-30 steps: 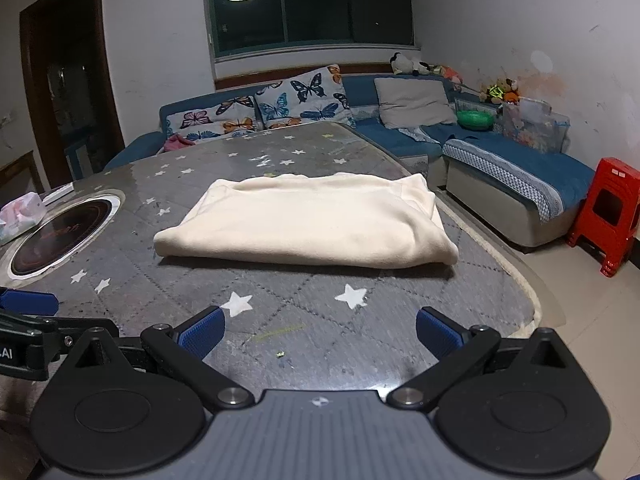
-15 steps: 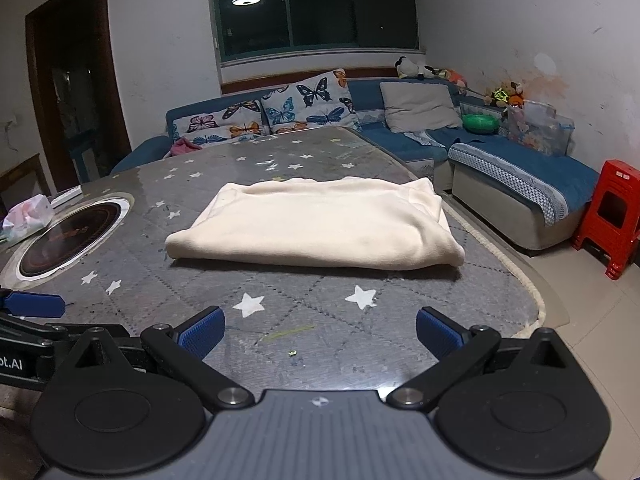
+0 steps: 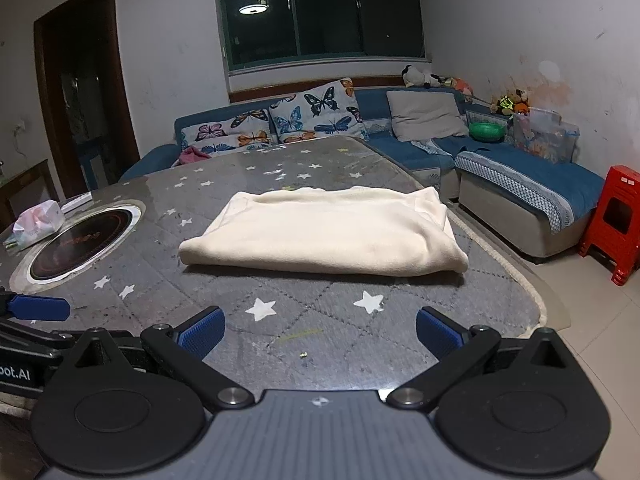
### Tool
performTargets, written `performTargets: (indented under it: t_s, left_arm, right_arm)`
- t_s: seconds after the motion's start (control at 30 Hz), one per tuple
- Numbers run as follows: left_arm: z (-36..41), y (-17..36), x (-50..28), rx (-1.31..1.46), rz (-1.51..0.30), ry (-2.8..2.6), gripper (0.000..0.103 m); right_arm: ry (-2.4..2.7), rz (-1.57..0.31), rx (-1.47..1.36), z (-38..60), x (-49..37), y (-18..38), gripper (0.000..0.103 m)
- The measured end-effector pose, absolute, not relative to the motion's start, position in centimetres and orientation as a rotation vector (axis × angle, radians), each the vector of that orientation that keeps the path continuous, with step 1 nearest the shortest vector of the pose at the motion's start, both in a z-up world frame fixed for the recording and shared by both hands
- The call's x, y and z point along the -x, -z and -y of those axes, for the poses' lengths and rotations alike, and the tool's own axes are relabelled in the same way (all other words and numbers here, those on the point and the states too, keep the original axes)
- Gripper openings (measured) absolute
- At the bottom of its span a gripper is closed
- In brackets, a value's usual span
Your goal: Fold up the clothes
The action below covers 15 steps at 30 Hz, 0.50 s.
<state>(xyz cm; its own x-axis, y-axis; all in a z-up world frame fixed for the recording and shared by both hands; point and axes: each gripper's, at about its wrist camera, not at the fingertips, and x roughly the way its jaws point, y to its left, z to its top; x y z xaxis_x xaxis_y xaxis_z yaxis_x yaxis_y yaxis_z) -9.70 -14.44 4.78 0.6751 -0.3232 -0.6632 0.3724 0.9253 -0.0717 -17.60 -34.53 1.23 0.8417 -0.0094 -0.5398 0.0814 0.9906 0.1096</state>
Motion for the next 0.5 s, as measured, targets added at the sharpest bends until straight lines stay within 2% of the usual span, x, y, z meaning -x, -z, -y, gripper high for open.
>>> performTargets:
  t_s: [0.5]
  left_arm:
    - [14.7,-4.3,8.5,-0.076,-0.757,0.396,0.103]
  right_arm:
    - [0.05,-0.589,-0.137,34.6,16.5,-0.9,0.103]
